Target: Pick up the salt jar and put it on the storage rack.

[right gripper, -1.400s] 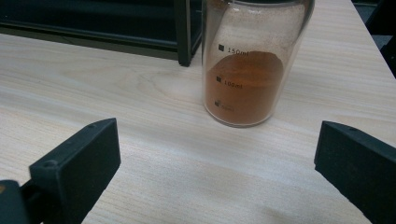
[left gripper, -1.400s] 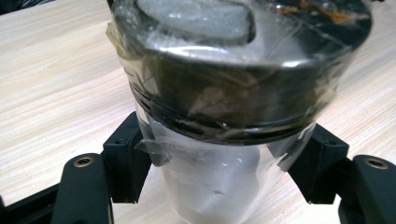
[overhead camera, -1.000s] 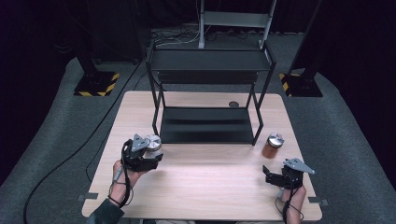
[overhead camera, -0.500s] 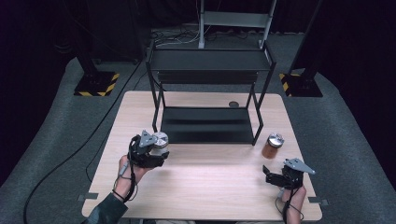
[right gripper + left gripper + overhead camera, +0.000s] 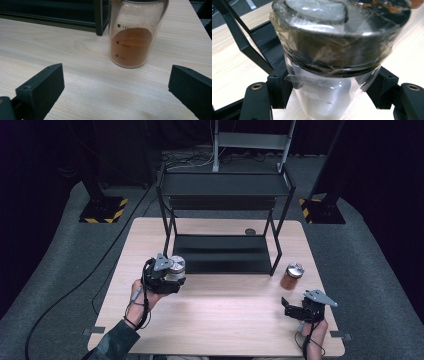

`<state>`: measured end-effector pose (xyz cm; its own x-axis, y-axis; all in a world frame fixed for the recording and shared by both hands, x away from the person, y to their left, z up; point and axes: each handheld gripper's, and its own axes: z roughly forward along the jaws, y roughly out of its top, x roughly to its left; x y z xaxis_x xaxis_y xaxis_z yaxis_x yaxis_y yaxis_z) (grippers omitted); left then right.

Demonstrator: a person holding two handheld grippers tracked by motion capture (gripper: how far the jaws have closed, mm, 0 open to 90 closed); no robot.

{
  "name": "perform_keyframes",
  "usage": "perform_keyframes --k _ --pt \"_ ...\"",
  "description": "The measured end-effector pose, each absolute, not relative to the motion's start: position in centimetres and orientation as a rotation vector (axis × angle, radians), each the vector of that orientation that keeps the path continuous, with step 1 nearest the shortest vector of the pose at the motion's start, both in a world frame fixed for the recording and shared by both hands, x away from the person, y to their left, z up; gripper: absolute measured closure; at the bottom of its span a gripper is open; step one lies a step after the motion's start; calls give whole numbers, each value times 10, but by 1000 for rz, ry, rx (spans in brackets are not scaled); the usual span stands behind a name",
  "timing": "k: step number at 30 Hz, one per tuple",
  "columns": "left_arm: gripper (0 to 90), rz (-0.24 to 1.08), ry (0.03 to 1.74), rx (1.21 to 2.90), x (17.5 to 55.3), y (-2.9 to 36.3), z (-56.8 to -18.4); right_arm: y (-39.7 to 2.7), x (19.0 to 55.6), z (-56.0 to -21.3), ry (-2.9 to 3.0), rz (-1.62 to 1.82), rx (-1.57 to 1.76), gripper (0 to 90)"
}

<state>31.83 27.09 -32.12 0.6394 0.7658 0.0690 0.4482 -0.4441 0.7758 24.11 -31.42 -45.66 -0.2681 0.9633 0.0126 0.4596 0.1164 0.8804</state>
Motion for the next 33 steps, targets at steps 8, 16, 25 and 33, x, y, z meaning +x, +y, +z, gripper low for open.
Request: perform_keyframes --k 8,16,25,33 --pt "305 541 929 2105 324 268 -313 -314 241 -457 1804 1091 1381 0" --pt "305 549 920 2092 329 267 -305 -315 241 -457 1803 1092 1381 0" --pt "305 557 911 2086 334 265 -296 -315 241 -457 1802 1094 1381 0" --pt "305 562 895 2092 340 261 -287 -315 241 -457 1802 1095 1380 0"
